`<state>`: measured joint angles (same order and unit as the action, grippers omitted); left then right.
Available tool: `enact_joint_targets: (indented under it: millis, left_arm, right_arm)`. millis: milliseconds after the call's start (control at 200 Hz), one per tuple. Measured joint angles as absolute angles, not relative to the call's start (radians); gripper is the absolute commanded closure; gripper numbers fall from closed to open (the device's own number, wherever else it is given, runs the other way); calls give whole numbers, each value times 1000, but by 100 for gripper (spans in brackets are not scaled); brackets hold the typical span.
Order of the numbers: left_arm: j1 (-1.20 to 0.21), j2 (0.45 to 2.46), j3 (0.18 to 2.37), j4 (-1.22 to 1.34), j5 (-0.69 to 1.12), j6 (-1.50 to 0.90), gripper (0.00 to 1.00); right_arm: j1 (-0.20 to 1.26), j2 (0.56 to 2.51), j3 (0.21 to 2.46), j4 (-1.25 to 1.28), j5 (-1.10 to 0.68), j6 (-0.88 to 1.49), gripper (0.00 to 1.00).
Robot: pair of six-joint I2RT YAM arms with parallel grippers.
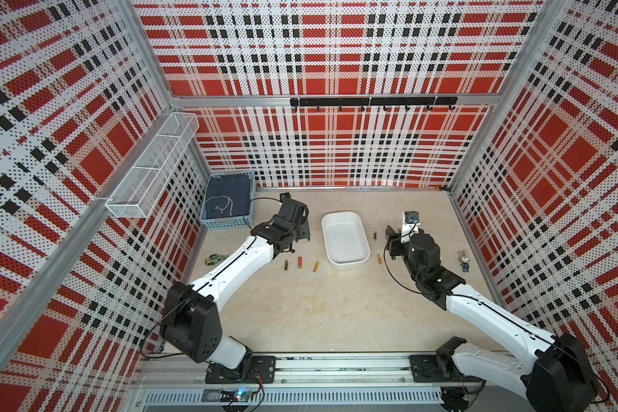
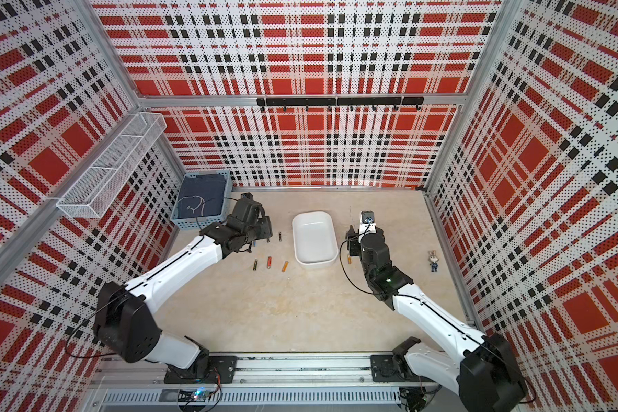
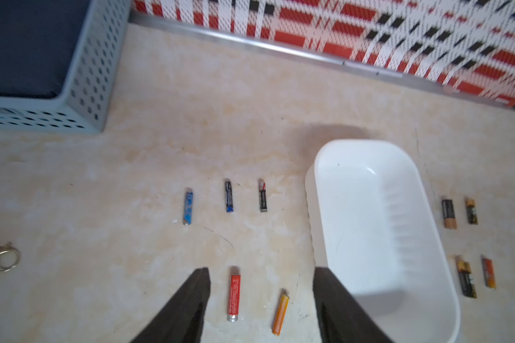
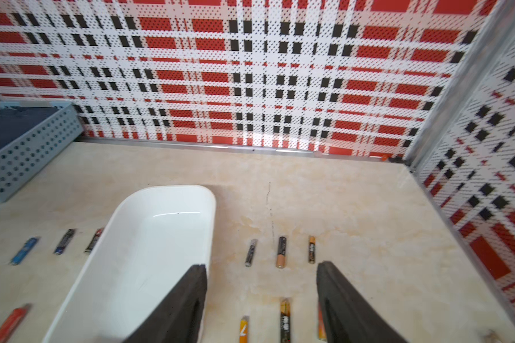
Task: Take the batteries out of the storage box
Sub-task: Place the battery at the center of the board, then reset both arms
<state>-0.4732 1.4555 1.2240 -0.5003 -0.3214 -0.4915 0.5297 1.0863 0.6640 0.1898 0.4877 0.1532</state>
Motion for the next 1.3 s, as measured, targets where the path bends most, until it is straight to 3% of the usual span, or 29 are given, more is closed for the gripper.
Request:
enact_joint_targets:
  millis: [105, 155, 346, 501, 752, 947, 1067, 1097, 1117, 1147, 1298]
  left_arm:
    - [-461, 1325, 1083, -371, -424, -458, 33]
    - [-458, 1252, 965, -271, -479, -433, 21]
    - [-429, 992, 398, 241, -635, -273, 15]
    - [-352, 997, 123, 660, -730, -136, 15]
    - [-94, 1278, 64, 1184, -622, -87, 16]
    - [-23, 1542, 49, 1481, -415, -80, 16]
    - [-25, 1581, 52, 1503, -343, -64, 13]
    - [-25, 1572, 68, 1498, -333, -61, 11]
    - [-25, 1571, 83, 1491, -328, -59, 4]
    - [-25, 1571, 122, 1466, -318, -51, 0]
    - [-28, 1568, 218, 1417, -299, -51, 1]
  right_arm:
    - [482, 1089, 654, 215, 557, 151, 24]
    - [429, 1097, 647, 223, 563, 159, 25]
    - [273, 1166, 475, 413, 590, 102, 23]
    - [212, 1295, 443, 507, 573, 49, 23]
    - [105, 1401, 355, 794, 417, 47, 19]
    - [101, 1470, 266, 972, 252, 18, 16]
    - [100, 1532, 253, 1077, 218, 13, 14]
    - [97, 1537, 256, 1072, 214, 17, 5]
    - [93, 1541, 260, 1069, 214, 20, 0]
    - [84, 1543, 270, 1063, 209, 35, 0]
    - [44, 1542, 300, 1065, 201, 57, 0]
